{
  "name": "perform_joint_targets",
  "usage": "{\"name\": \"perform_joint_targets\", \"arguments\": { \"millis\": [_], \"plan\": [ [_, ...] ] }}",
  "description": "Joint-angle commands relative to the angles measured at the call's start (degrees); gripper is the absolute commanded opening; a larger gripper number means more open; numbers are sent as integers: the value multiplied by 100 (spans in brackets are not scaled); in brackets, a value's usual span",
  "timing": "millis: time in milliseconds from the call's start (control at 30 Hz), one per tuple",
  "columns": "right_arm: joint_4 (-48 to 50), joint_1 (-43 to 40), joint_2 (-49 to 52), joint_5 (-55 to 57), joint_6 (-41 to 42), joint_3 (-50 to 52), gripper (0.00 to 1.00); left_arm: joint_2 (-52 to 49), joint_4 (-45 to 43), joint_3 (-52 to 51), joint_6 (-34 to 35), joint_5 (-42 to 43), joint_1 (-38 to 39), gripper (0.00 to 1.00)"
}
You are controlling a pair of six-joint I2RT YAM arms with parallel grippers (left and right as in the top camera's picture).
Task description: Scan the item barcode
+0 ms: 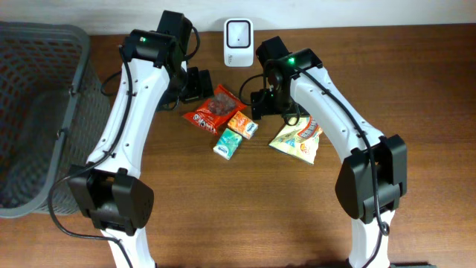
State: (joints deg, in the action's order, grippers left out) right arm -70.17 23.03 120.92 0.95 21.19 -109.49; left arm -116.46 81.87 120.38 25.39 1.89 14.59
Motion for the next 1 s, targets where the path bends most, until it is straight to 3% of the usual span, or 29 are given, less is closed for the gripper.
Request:
{"name": "perform_joint_targets", "arguments": {
  "millis": [0,167,367,400,567,800,967],
  "plan": [
    [-55,4,-50,-9,24,22,99,131,9,79,72,-39,0,99],
    [-356,20,-50,-31,-382,22,98,131,9,79,72,-39,-2,99],
    [-323,17,-48,122,-297,328,98,131,9,79,72,-37,-2,99],
    [-365,70,-48,240,-754,437,98,131,9,79,72,-39,-2,99],
    [-269,243,-44,1320,-763,1198,98,131,7,79,72,-39,-2,99],
    [844,846,-44,2492,-1023,2481,98,131,7,79,72,-39,-2,99],
    [1993,680,31,2522,-1003,3064,99,131,9,79,72,-39,-2,99]
  ]
}}
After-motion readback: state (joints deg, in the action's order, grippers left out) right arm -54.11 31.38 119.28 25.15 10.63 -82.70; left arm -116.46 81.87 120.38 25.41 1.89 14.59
